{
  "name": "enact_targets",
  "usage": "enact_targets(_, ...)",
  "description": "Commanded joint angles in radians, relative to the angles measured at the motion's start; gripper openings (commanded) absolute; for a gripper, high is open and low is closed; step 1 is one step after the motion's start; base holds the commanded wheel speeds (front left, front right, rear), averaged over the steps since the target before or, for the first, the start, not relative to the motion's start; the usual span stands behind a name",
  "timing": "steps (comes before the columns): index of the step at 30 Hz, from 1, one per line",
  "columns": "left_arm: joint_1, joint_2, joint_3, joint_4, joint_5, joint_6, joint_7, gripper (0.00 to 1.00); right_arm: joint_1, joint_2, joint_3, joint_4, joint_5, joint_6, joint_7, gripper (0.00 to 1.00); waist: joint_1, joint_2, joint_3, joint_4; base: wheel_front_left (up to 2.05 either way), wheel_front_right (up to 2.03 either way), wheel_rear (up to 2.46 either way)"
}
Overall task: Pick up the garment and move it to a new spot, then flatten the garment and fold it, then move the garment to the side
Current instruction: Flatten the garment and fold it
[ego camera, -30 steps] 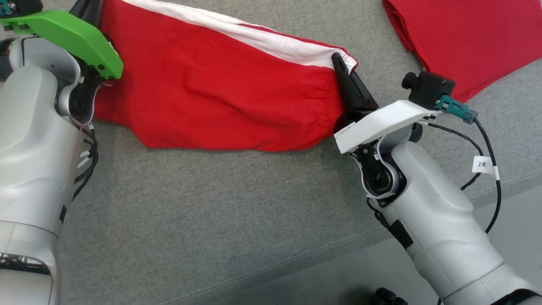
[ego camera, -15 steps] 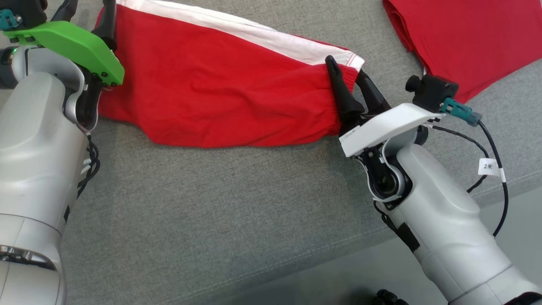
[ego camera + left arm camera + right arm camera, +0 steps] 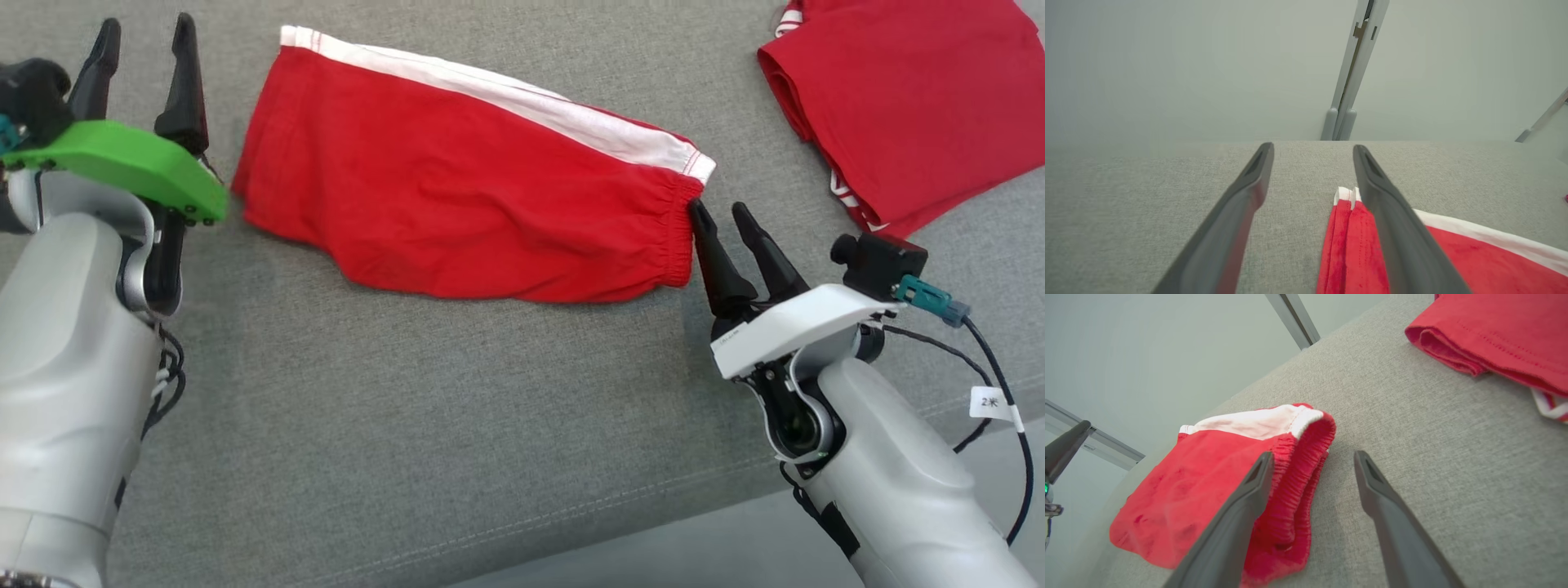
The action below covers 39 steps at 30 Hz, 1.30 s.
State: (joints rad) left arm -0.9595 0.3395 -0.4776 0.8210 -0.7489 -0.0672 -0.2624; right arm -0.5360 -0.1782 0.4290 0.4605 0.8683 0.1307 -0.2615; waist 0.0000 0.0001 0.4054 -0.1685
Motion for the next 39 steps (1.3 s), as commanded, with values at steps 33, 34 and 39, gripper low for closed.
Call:
enact_targets(33,1.034,0.057,0.177,-0.941,0.279,0.392,-0.002,1.00,0.491,0.065,-0.340,-0.451,-0.655,0.000,-0.003,1.00,0.0000,-0.0001,-0.322,0.147,0.00,0.00,0.00)
enact_targets(34,1.040,0.056,0.172,-0.937,0.281,0.389,-0.002,1.00,0.505,0.069,-0.342,-0.458,-0.659,0.000,-0.003,1.00,0.0000,-0.0001,-0.328,0.148,0.00,0.00,0.00)
enact_targets(39,1.049,0.041,0.168,-0.917,0.274,0.374,-0.001,1.00,0.558,0.088,-0.351,-0.470,-0.672,0.000,-0.003,1.00,0.0000,-0.0001,-0.357,0.147,0.00,0.00,0.00)
